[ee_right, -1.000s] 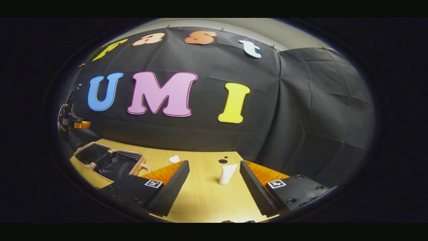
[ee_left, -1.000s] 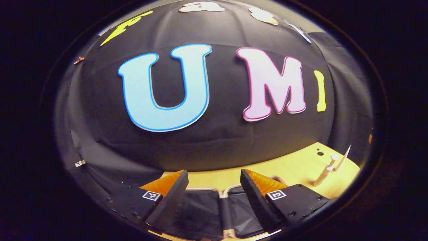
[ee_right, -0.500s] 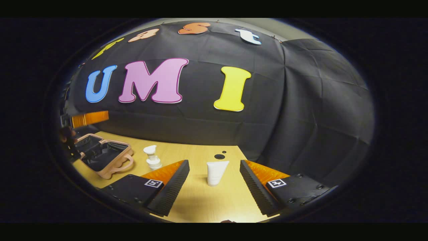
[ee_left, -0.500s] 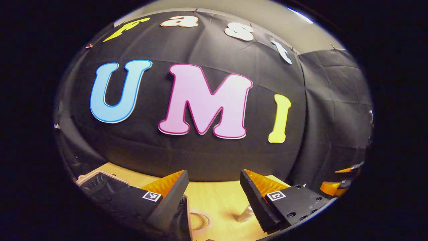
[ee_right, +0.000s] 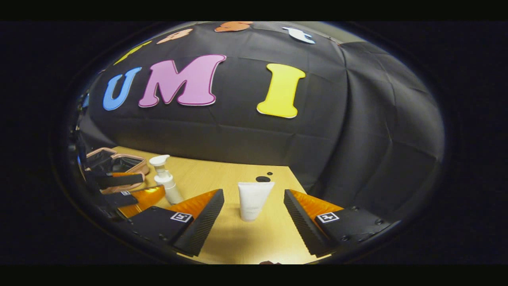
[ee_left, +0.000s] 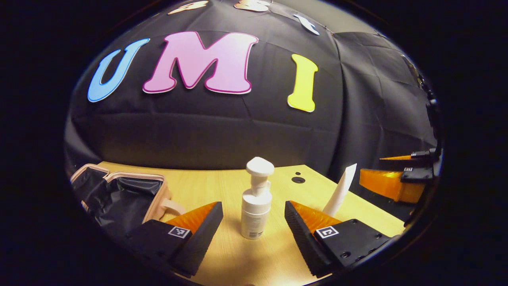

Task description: First open the suitcase, pack the skin care products into it, and then close the suitcase.

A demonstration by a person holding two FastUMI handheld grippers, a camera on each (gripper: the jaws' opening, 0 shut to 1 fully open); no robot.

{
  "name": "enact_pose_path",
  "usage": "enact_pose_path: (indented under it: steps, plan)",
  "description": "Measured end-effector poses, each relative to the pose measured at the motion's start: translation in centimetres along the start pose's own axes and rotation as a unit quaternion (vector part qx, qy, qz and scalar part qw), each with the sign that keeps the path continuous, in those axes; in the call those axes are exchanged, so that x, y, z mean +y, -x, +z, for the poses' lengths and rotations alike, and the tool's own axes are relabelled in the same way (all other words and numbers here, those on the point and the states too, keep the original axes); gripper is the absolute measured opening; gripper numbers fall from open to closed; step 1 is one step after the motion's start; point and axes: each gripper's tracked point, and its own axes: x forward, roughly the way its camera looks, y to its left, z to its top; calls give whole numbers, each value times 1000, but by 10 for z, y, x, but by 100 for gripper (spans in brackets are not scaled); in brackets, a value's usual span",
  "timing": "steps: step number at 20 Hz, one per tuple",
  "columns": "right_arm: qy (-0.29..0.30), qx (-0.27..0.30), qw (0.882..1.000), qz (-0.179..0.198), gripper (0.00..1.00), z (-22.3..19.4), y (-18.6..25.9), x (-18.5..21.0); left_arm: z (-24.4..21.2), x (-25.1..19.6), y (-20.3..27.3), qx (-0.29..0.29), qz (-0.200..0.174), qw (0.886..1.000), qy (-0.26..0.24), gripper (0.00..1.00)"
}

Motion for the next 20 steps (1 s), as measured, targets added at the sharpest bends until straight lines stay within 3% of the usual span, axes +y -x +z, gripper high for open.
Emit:
enact_pose_path:
  steps: [5, 10, 12, 14, 20]
  plan:
    - [21, 27, 999, -15, 99, -32, -7, -6, -23, -10, -52, 20, -4, 1000, 1, 99]
    - [-6, 58, 998, -36, 97, -60, -12, -11, -37, -12, -82, 34, -1, 999, -5, 99]
    - [-2, 58, 998, -34, 97, -63, -21, -8, -35, -10, -88, 32, -3, 999, 0, 93]
    - [-4, 56, 998, -35, 97, -65, -33, -4, -36, -9, -94, 41, -8, 999, 0, 66]
    - [-19, 79, 996, -46, 97, -90, -90, 6, -43, 5, -66, 48, -2, 999, 3, 63]
